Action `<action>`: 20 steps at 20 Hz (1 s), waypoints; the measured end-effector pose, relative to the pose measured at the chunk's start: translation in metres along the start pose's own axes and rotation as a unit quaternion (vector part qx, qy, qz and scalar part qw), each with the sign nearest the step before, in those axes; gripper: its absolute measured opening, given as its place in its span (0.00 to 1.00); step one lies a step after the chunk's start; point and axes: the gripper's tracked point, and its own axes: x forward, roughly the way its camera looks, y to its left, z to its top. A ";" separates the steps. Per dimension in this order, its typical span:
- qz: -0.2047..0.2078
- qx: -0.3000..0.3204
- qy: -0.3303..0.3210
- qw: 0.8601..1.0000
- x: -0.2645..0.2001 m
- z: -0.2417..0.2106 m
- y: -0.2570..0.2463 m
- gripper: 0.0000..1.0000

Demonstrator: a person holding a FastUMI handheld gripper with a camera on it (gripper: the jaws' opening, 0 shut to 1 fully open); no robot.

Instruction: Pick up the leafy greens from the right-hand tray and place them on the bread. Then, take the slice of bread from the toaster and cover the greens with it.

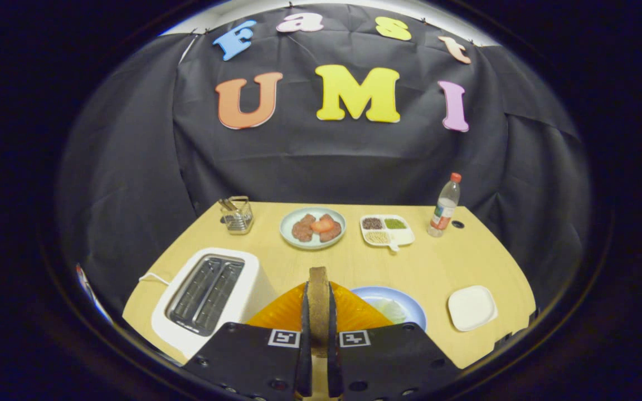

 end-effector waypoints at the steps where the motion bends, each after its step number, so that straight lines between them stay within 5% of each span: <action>1: 0.003 0.002 0.010 1.000 0.008 -0.009 -0.006 0.11; 20: 0.021 -0.014 0.057 0.998 0.061 -0.061 -0.091 0.11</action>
